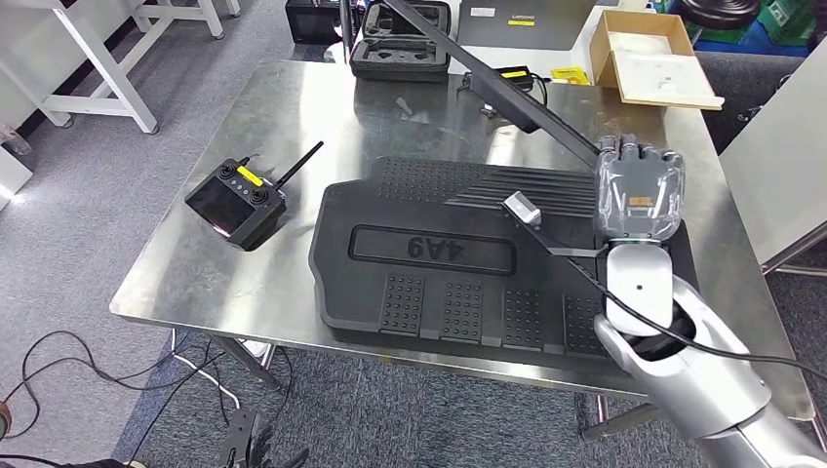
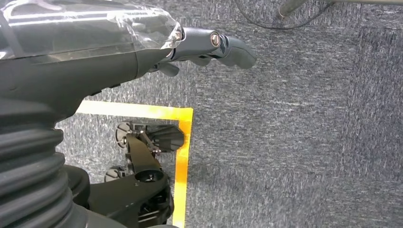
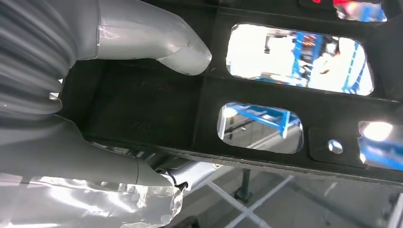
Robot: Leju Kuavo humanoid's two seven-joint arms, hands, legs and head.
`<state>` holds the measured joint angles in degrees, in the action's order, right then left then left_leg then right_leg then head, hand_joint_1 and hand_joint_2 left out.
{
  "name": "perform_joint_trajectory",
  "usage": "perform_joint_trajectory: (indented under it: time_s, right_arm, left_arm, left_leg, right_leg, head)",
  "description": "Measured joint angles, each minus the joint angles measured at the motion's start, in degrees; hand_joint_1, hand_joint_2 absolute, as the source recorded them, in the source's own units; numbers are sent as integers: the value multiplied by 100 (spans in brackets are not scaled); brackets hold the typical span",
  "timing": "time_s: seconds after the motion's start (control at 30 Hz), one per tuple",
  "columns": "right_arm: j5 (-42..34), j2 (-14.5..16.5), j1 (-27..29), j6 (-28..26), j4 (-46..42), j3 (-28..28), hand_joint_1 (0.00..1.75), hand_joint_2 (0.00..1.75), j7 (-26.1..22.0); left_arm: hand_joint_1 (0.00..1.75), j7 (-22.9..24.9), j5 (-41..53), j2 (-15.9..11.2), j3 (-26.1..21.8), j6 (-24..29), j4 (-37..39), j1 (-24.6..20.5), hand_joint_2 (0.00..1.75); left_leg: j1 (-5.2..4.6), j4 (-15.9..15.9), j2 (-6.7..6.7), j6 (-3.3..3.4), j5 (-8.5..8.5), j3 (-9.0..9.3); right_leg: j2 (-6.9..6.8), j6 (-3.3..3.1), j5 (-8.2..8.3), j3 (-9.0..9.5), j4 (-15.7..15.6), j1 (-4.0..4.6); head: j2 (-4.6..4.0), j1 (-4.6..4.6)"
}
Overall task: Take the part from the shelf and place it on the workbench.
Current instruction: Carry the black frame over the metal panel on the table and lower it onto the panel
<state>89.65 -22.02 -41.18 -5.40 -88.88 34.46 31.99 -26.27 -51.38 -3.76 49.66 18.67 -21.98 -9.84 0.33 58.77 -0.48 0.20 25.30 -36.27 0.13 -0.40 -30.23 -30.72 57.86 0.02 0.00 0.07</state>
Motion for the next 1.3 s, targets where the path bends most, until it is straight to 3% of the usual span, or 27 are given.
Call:
perform_joint_trajectory:
  time_s: [0.27, 0.5, 0.87, 1.07, 1.13, 1.2, 1.3]
  right_arm:
    - [-125, -383, 46, 106, 369, 23, 175, 175, 162]
    - [-400, -701, 525, -624, 440, -131, 175, 175, 245]
    - [-52, -661, 1336, -1854, 407, -229, 175, 175, 45]
    - [32, -566, 1609, -2164, 380, -235, 162, 175, 159]
    - [34, -562, 1622, -2132, 380, -231, 139, 175, 216]
    - [34, -558, 1623, -2062, 376, -222, 102, 175, 228]
    - [36, -546, 1627, -1861, 356, -209, 24, 175, 215]
  left_arm:
    - [0, -18, -138, -13, 0, 59, -33, 40, 175]
    - [0, -156, -390, -56, 0, 110, -54, 162, 175]
    - [0, -396, -763, -61, 3, 193, -56, 259, 175]
    - [0, -423, -844, -61, 22, 195, -56, 291, 175]
    - [0, -427, -864, -61, 29, 195, -56, 295, 175]
    - [0, -431, -876, -61, 33, 196, -56, 294, 175]
    - [0, -437, -903, -61, 35, 195, -56, 294, 175]
  left_leg:
    - [-3, 1, -2, 0, 0, 1]
    - [-3, -1, -1, 0, 1, 2]
    - [-3, -15, -3, 0, 1, 9]
    - [-3, -16, -3, 0, 0, 11]
    - [-3, -16, -3, 0, 0, 12]
    - [-3, -16, -3, 0, 0, 13]
    - [-3, -16, -3, 0, 0, 18]
  right_leg:
    - [-3, 1, 0, 0, -6, -4]
    - [-3, 1, 0, 0, -8, -3]
    - [-11, -1, -2, 8, -10, 0]
    - [-11, 0, -2, 8, -10, 0]
    - [-11, 0, -3, 9, -10, 0]
    - [-11, 0, -3, 10, -10, 0]
    - [-11, 0, -3, 14, -10, -1]
  head:
    - [0, 1]
    - [0, 0]
    - [0, -2]
    - [0, 2]
    - [0, 6]
    - [0, 8]
    - [0, 11]
